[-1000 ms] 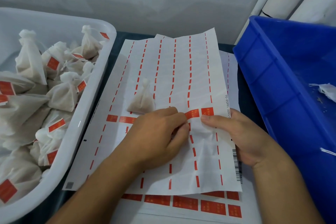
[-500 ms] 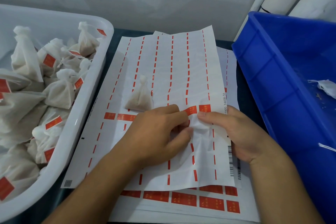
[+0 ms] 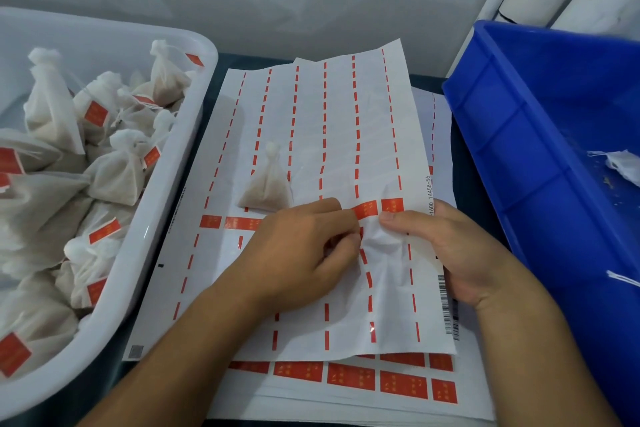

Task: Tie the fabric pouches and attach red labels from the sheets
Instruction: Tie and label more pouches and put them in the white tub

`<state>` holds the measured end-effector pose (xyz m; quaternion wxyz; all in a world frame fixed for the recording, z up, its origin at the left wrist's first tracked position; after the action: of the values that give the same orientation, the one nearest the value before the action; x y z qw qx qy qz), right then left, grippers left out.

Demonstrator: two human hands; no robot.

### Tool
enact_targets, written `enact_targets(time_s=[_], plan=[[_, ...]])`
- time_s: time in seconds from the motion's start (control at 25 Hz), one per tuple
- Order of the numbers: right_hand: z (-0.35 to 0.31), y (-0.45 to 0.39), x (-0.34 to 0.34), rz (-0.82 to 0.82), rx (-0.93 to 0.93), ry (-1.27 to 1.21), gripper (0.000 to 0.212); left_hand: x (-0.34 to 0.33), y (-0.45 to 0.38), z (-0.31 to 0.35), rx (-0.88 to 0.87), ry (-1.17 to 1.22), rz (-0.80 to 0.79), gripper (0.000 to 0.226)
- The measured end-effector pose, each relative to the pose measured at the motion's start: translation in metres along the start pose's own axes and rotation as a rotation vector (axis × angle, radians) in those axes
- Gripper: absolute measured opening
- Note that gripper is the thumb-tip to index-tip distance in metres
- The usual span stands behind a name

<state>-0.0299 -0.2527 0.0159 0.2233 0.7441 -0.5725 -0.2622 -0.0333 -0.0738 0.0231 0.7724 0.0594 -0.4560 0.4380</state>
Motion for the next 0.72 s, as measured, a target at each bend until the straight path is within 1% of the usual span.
enact_targets(time_s=[0.08, 0.24, 0.32, 0.44, 0.6, 0.72], plan=[[0.0004, 0.0005, -0.0001, -0.029, -0.008, -0.021, 0.034, -0.0005, -0.0001, -0.0011, 0.022, 0.005, -0.011, 0.028], [0.0007, 0.0017, -0.0004, -0.047, -0.029, -0.024, 0.041, 0.0007, 0.0013, -0.0037, 0.031, 0.058, -0.012, 0.024], [0.0008, 0.0017, -0.0007, -0.054, -0.022, -0.046, 0.037, -0.0009, 0.0010, -0.0032, 0.024, 0.065, -0.028, 0.025], [0.0014, 0.0002, -0.0024, -0.075, -0.015, -0.049, 0.028, -0.0047, -0.0002, -0.0019, 0.022, 0.013, -0.026, 0.026], [0.0025, -0.0019, -0.0025, -0.079, -0.009, -0.011, 0.029, -0.0070, 0.0002, -0.0010, 0.009, 0.029, -0.039, 0.024], [0.0027, -0.0021, -0.0019, -0.078, -0.003, 0.014, 0.026, -0.0070, 0.0010, -0.0023, -0.001, 0.088, -0.047, 0.028]])
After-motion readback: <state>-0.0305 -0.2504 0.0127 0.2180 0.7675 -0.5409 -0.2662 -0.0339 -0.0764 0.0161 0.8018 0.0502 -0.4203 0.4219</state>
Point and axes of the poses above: each hand's wrist, its own y-axis away from the middle knuckle, its own x-axis out of the back of the hand, z = x × y, the point moved 5 cm from there along -y, towards the middle knuckle, and after that the axes turned 15 degrees about -x, right-handed, at the moved point
